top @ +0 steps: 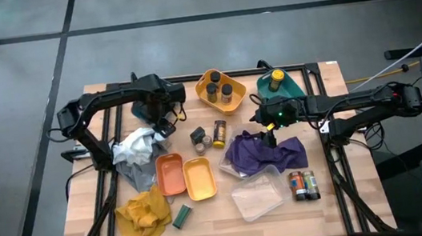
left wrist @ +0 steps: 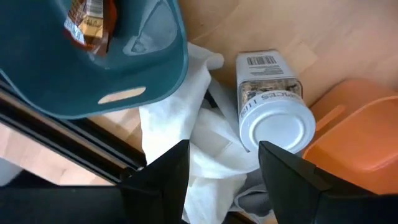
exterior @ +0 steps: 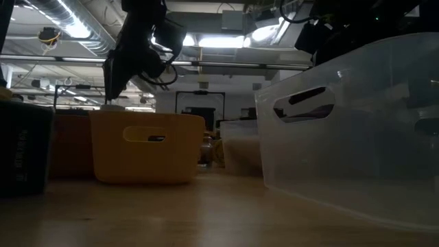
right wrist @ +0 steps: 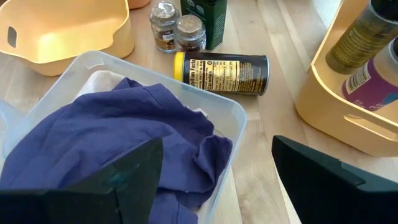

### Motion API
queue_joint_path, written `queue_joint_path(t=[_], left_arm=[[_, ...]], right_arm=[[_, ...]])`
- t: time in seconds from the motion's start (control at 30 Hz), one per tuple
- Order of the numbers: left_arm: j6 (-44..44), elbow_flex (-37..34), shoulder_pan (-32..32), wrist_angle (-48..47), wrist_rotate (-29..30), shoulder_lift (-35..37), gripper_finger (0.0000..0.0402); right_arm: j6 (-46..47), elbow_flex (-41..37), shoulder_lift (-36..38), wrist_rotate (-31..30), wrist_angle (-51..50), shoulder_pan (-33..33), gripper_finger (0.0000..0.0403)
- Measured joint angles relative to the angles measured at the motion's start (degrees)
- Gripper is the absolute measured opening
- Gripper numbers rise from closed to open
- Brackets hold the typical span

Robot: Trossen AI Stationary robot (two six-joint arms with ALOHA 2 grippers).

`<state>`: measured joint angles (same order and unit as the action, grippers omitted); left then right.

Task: Sort spices by type
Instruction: Put the white spice bottle into the orange bin

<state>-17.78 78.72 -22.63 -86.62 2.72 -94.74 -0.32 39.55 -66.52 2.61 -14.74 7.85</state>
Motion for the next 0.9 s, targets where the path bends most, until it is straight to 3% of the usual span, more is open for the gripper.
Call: queue_joint_path(t=[0.17,0.53,0.9], left_arm=[[6.29,0.0,0.0,0.79,0.04,0.08,0.0175],[4.24,-0.24,-0.02,2.21,-2.04,0.0,0.0178],[4.19,-2.69,0.93,2.1,-5.11,-0.02,0.0244]], right_arm=[[-1.53,0.0,0.0,0.0,-0.01,0.01,0.0301],[-1.66,0.0,0.0,0.0,-0.13,0.0,0.0301],[-1.66,0.0,0.0,0.0,-0.44,0.01,0.0301]])
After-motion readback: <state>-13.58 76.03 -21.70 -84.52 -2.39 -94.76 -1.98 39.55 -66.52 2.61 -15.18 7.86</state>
